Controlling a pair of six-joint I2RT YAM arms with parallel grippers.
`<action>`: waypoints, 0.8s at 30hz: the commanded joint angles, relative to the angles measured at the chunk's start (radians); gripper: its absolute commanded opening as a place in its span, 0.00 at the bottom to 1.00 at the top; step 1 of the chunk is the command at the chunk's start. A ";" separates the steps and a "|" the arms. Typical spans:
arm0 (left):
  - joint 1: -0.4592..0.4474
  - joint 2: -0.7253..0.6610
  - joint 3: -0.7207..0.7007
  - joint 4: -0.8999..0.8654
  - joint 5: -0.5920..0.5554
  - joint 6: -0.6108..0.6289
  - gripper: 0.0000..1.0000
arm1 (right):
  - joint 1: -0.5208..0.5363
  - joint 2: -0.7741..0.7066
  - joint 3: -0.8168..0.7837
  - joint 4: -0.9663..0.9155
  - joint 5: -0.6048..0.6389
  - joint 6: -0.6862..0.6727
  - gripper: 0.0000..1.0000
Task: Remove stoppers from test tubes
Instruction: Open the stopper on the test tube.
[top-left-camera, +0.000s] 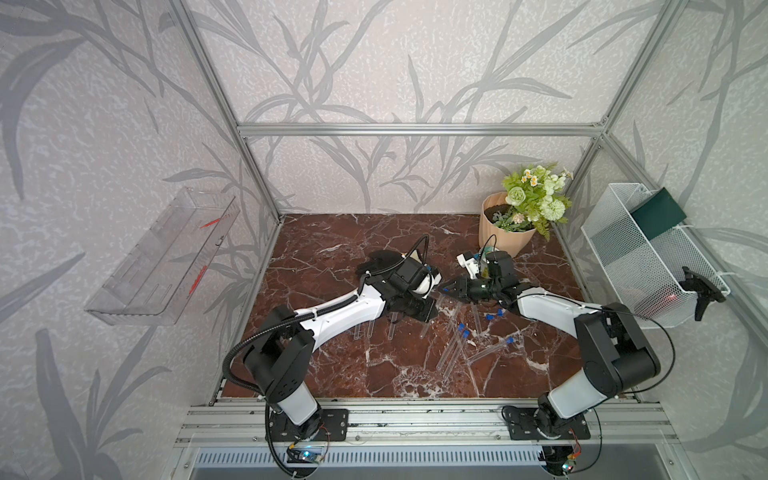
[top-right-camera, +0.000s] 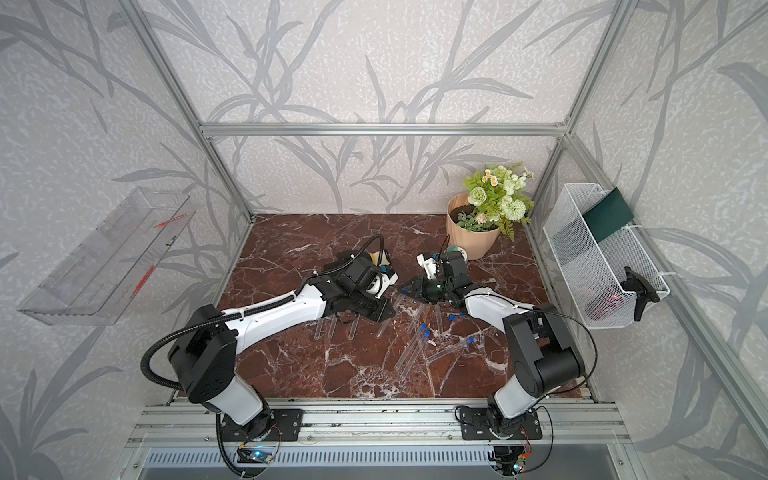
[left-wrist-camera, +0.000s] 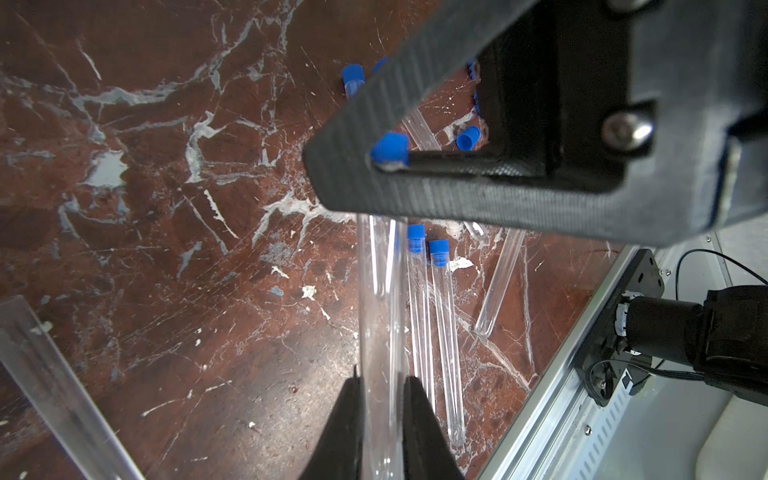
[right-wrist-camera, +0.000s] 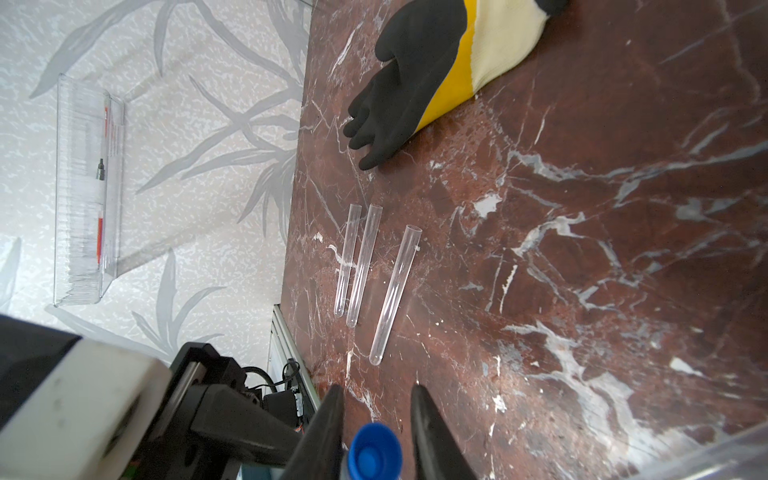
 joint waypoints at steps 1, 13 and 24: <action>0.004 -0.039 -0.016 0.002 0.005 0.018 0.18 | 0.003 0.015 0.021 0.029 -0.009 0.007 0.26; 0.005 -0.035 -0.020 0.001 -0.002 0.015 0.17 | 0.003 0.009 0.019 0.033 -0.014 0.013 0.15; 0.005 -0.052 -0.041 -0.012 -0.015 0.019 0.16 | -0.003 0.001 0.034 0.030 -0.009 0.014 0.10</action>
